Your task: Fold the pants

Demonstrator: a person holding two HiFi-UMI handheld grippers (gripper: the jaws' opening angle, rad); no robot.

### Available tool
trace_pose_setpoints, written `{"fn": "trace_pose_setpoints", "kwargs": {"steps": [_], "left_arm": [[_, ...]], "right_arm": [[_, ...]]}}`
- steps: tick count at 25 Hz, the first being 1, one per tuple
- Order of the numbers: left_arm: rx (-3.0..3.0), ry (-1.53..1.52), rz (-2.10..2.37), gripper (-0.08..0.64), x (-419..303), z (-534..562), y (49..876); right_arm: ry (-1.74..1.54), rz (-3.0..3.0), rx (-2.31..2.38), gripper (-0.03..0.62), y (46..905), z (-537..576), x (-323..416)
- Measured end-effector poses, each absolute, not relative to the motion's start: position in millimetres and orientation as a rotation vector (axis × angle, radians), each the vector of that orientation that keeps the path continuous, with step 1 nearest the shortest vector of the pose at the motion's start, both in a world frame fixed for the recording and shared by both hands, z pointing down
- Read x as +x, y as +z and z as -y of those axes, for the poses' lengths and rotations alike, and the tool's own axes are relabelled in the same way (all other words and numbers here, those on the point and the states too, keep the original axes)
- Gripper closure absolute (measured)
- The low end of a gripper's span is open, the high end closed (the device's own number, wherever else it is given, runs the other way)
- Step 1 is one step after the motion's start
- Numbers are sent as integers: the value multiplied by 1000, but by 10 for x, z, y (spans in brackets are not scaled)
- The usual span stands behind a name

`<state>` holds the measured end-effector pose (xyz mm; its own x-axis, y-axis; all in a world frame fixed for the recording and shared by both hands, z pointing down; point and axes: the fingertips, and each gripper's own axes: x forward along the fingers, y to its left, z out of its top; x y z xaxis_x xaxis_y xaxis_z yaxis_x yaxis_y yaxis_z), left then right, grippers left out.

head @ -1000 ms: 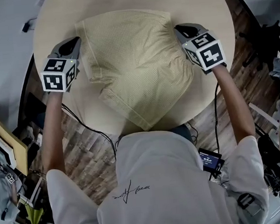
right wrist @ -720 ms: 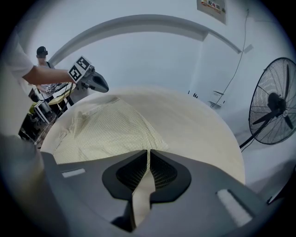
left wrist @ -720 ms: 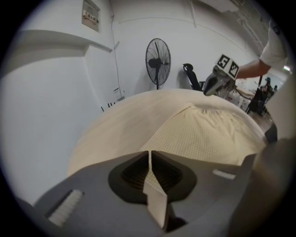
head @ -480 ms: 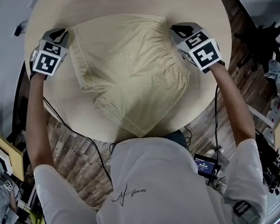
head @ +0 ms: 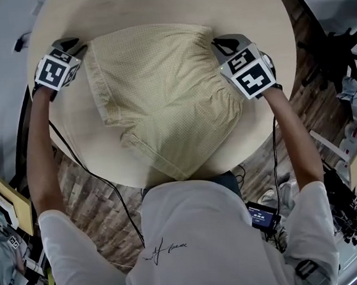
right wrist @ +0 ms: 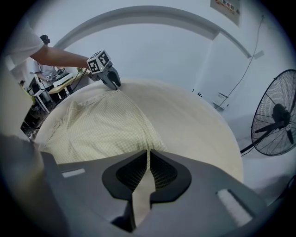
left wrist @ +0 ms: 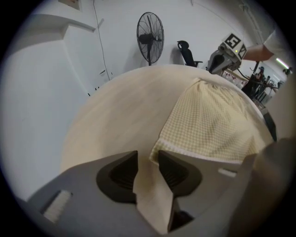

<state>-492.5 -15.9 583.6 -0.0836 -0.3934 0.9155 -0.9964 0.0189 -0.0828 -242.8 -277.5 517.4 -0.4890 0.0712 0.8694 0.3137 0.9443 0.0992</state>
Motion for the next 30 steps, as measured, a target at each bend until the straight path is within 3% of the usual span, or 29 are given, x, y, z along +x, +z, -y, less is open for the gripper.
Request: {"fn": "trace_pose_setpoints", "kwargs": {"steps": [4,9,13,23,26,30], "left_arm": [[1532,1124,1503,411,-4887,181,5823],[1571,1129,1451,485,-4837,230,5879],[1518,1037,1438,440,-4884,242,5901],[1497,946,1353,438,-4897,222,5850],[1498,941,1379,439,-4913,232,5849],[1528,1036,1386,476,-4868,259,5860]], "right_arm": [[-292,2062,-267,592,5228,2780,-2457],[-285,2057,-240,592,5301,2886,-2610],[-270,2073,-218,592,5290,2914,-2696],[-249,2090,-188,590,5293,3092,-2763],[-269,2044,-295,505,5412,3134,-2833],[-308,1955,-369,502,5585,3186,-2903]]}}
